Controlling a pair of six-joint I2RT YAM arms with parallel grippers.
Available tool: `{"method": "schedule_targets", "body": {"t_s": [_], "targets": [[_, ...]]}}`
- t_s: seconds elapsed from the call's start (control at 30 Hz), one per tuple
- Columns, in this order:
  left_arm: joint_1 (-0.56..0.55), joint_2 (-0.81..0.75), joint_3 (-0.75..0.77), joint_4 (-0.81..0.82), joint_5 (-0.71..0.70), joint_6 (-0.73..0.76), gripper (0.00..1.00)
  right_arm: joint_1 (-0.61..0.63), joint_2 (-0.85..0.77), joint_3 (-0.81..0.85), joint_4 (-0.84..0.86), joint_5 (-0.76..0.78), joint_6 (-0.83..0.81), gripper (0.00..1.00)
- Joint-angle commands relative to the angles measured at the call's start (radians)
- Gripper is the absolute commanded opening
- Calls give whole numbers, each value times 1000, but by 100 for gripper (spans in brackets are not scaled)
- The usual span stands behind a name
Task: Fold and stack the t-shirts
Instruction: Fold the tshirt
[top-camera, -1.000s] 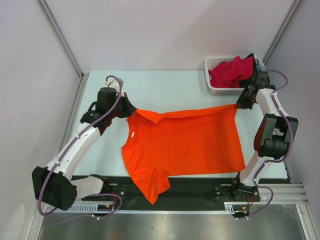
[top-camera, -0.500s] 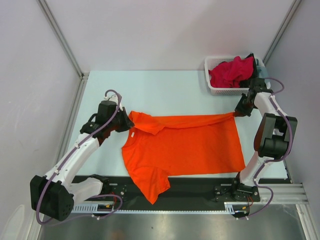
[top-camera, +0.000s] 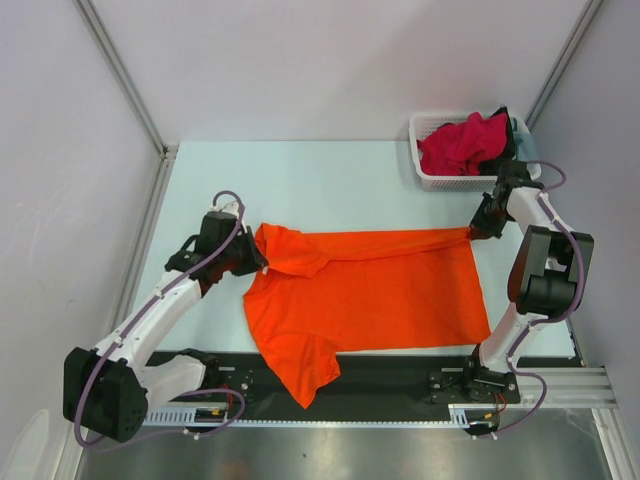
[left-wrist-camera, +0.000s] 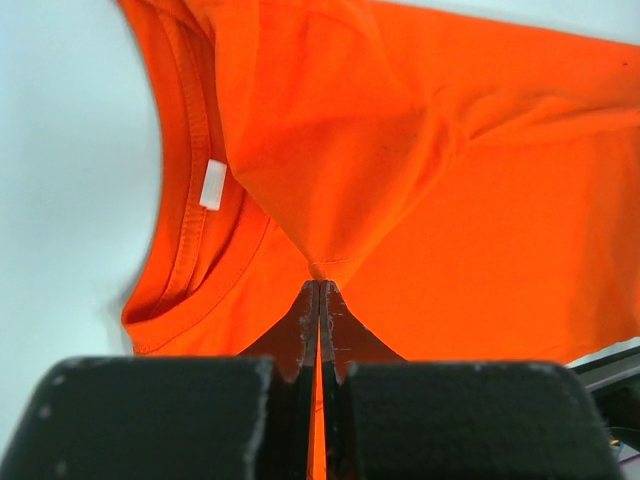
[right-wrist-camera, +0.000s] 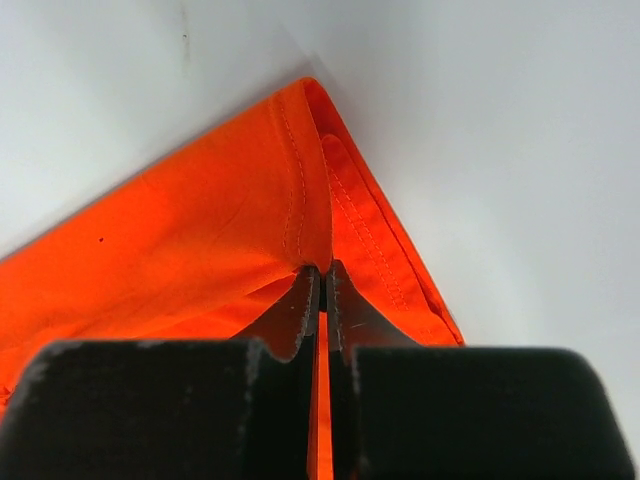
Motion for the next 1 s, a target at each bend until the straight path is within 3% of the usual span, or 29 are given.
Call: {"method": "schedule_targets", "body": {"t_s": [0.0,0.67,0.97], "targets": [[0,-11,-29,13,13,-34,0,-2,-1,5,-6,25,-1,2],[0,22,-102,44,25,-51,0,26,6,-15,2,67,-1,8],[-2,-60,-131,19,54,-89,0,21,22,5,-4,82,-7,9]]}}
